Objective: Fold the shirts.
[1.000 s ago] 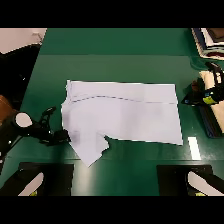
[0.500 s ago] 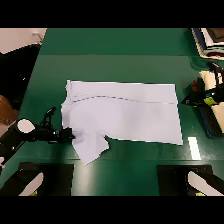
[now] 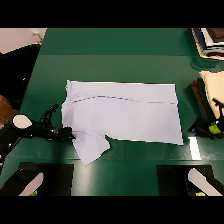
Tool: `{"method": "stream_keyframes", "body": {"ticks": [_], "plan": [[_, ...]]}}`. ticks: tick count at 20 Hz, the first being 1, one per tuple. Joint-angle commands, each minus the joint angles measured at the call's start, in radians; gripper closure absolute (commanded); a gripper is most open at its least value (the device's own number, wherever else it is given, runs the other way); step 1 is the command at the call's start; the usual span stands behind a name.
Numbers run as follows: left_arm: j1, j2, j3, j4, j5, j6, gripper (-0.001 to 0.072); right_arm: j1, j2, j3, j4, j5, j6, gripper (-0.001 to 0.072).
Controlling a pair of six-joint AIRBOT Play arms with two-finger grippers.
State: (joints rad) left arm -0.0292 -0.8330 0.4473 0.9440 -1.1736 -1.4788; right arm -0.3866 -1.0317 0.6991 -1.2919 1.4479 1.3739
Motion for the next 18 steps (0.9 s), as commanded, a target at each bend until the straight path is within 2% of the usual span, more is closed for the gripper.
{"method": "stream_keyframes", "body": {"ticks": [1, 5, 8, 9, 10, 11, 14, 18], "plan": [[0.000, 0.001, 0.014, -0.001, -0.005, 0.021, 0.0684, -0.048, 0.007, -0.142, 0.027, -0.045, -0.028, 0.0259], [0.000, 0.001, 0.014, 0.012, -0.005, 0.021, 0.0684, 0.067, 0.007, -0.189, 0.084, -0.128, -0.027, 0.0264], [0.000, 0.001, 0.014, 0.069, -0.030, 0.020, 0.0684, 0.143, 0.007, -0.183, 0.095, -0.146, -0.027, 0.0428], [0.000, 0.001, 0.014, 0.097, -0.049, 0.020, 0.0684, 0.161, 0.007, -0.183, 0.094, -0.143, -0.028, 0.0509], [0.000, 0.001, 0.015, 0.124, -0.069, 0.012, 0.0685, 0.175, 0.007, -0.183, 0.089, -0.138, -0.030, 0.0644], [0.000, 0.001, 0.021, 0.147, -0.095, 0.011, 0.0686, 0.187, 0.008, -0.181, 0.084, -0.126, -0.034, 0.0696], [0.000, 0.037, 0.064, 0.208, -0.181, -0.010, 0.0686, 0.192, 0.029, -0.134, 0.014, -0.008, -0.042, 0.0697], [0.000, 0.204, 0.125, 0.210, -0.375, -0.071, 0.0686, 0.192, 0.194, -0.052, -0.157, 0.148, -0.039, 0.0697]]}}
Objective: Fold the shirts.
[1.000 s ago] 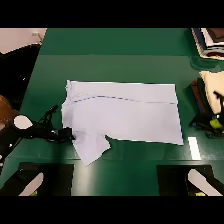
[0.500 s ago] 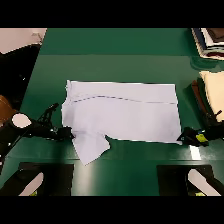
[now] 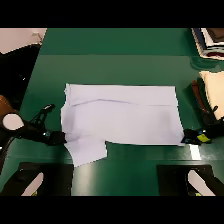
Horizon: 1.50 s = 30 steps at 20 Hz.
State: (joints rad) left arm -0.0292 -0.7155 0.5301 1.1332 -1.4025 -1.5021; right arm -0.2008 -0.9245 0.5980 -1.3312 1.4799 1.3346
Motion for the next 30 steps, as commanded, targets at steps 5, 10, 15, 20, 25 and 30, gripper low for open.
{"method": "stream_keyframes", "body": {"ticks": [5, 10, 15, 20, 25, 30], "plan": [[0.000, 0.061, 0.193, 0.037, -0.012, -0.050, 0.0686, 0.008, 0.107, 0.207, -0.072, 0.076, 0.011, 0.0698], [0.000, -0.226, 0.306, 0.065, 0.276, 0.080, 0.0684, 0.124, -0.199, 0.424, -0.049, -0.063, 0.011, 0.0698], [0.000, -0.542, 0.467, 0.064, 0.515, 0.123, 0.0683, 0.195, -0.499, 0.643, 0.023, -0.173, 0.011, 0.0696], [0.000, -0.629, 0.520, 0.061, 0.606, 0.119, 0.0562, 0.195, -0.656, 0.810, 0.131, -0.161, 0.011, 0.0676], [0.000, -0.628, 0.578, 0.054, 0.413, 0.096, 0.0277, 0.141, -0.659, 0.841, 0.241, -0.137, -0.016, 0.0233], [0.000, -0.628, 0.622, -0.028, 0.253, 0.101, 0.0683, -0.034, -0.633, 0.834, 0.240, 0.014, -0.055, 0.0234]]}}
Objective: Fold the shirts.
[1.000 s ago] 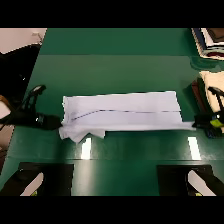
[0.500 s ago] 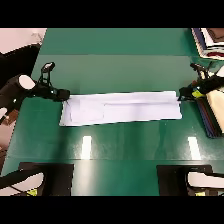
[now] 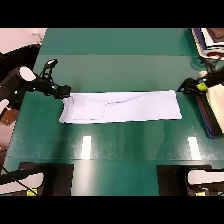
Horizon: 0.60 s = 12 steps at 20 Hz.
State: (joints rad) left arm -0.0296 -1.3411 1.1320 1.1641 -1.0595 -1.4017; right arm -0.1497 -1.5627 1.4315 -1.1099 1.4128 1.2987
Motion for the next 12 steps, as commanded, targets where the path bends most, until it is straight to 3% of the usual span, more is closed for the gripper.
{"method": "stream_keyframes", "body": {"ticks": [1, 5, 10, 11, 12], "plan": [[0.000, -0.002, 0.020, -0.108, -0.095, 0.018, 0.0683, -0.115, 0.005, -0.021, 0.021, 0.082, -0.019, 0.0233], [-0.042, -0.002, 0.020, -0.234, -0.068, 0.066, 0.0683, -0.203, -0.019, -0.203, 0.090, 0.051, -0.080, 0.0225], [-0.190, -0.016, 0.017, -0.229, 0.024, -0.013, 0.0683, -0.162, -0.117, -0.275, 0.254, -0.012, -0.116, 0.0229], [-0.216, -0.026, 0.018, -0.229, 0.045, -0.026, 0.0683, -0.138, -0.128, -0.267, 0.253, -0.024, -0.116, 0.0240], [-0.241, -0.038, 0.018, -0.229, 0.072, -0.051, 0.0683, -0.108, -0.140, -0.251, 0.251, -0.027, -0.116, 0.0318]]}}
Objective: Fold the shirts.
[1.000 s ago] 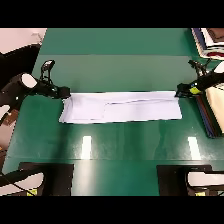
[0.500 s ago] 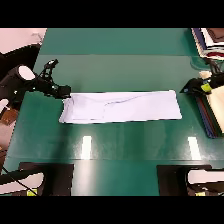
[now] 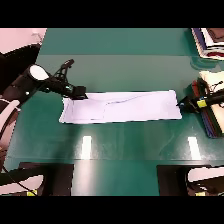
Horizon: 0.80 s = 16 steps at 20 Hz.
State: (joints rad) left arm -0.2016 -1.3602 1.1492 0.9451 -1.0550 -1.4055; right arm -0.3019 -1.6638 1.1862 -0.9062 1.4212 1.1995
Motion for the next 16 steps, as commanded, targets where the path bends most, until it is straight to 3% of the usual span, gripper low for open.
{"method": "stream_keyframes", "body": {"ticks": [1, 3, 4, 9, 14, 16], "plan": [[-0.096, -0.039, 0.005, -0.011, 0.103, -0.066, 0.0684, 0.064, -0.045, 0.013, 0.048, -0.034, -0.017, 0.0411], [-0.152, -0.097, 0.031, -0.017, 0.161, -0.088, 0.0684, 0.104, -0.046, 0.056, 0.048, -0.024, -0.042, 0.0648], [-0.181, -0.137, 0.061, -0.020, 0.172, -0.088, 0.0684, 0.116, -0.045, 0.085, 0.048, -0.008, -0.043, 0.0695], [-0.295, -0.341, 0.257, -0.037, 0.176, -0.108, 0.0684, 0.186, 0.066, 0.262, 0.053, 0.097, -0.037, 0.0696], [-0.346, -0.484, 0.393, -0.040, 0.161, -0.135, 0.0683, 0.294, 0.228, 0.392, 0.272, 0.081, -0.010, 0.0697], [-0.356, -0.500, 0.399, -0.040, 0.163, -0.134, 0.0684, 0.348, 0.254, 0.446, 0.285, 0.077, 0.010, 0.0697]]}}
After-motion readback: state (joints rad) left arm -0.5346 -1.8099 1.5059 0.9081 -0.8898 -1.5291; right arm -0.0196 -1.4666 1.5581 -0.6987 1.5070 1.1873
